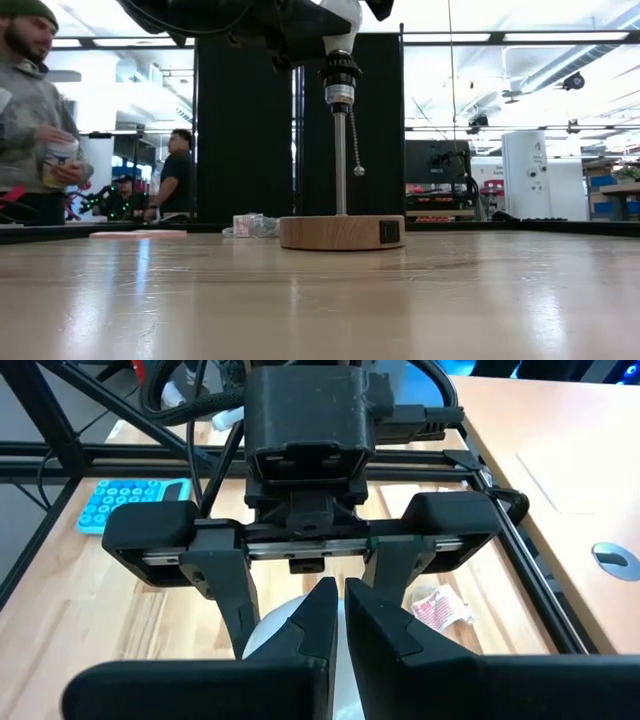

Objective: Screw lightbulb
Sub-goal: Insert the lightbulb into the lamp

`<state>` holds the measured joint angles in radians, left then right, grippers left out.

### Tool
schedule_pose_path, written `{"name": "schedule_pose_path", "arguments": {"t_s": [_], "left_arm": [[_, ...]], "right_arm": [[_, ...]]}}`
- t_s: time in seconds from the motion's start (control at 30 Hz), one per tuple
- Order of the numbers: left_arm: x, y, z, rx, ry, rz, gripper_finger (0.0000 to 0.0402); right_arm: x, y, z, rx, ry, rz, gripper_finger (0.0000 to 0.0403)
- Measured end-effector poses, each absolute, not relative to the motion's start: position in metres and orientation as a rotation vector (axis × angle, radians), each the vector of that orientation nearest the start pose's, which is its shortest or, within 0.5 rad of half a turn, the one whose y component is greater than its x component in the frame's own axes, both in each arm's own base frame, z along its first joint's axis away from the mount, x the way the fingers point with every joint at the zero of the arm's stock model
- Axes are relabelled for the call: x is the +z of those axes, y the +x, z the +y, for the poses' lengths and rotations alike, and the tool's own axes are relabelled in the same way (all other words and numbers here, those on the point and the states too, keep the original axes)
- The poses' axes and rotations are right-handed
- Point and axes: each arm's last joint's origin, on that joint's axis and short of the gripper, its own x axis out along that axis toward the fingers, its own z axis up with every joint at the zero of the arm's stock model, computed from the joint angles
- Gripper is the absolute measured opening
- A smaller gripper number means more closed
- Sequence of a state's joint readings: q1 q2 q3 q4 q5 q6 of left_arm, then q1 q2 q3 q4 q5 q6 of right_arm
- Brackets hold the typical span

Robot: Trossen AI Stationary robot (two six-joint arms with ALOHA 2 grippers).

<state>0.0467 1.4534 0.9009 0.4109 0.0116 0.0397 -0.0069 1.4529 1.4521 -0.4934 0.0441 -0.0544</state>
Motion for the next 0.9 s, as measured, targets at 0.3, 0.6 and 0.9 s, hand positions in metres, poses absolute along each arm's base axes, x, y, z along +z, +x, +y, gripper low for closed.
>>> {"name": "schedule_pose_path", "arguments": {"t_s": [0.3, 0.6, 0.9], "left_arm": [[0.275, 0.3244, 0.0126, 0.026, 0.039, 0.141, 0.0268], [0.2744, 0.3243, 0.0124, 0.003, 0.026, 0.147, 0.0269], [0.2735, 0.3242, 0.0122, -0.007, 0.035, 0.155, 0.0269]], "right_arm": [[0.3794, 0.3193, -0.0035, -0.037, -0.06, 0.496, 0.0018], [0.3793, 0.3193, -0.0046, -0.102, 0.006, 0.494, 0.0018], [0.379, 0.3192, -0.0044, -0.114, 0.008, 0.496, 0.0018]]}}
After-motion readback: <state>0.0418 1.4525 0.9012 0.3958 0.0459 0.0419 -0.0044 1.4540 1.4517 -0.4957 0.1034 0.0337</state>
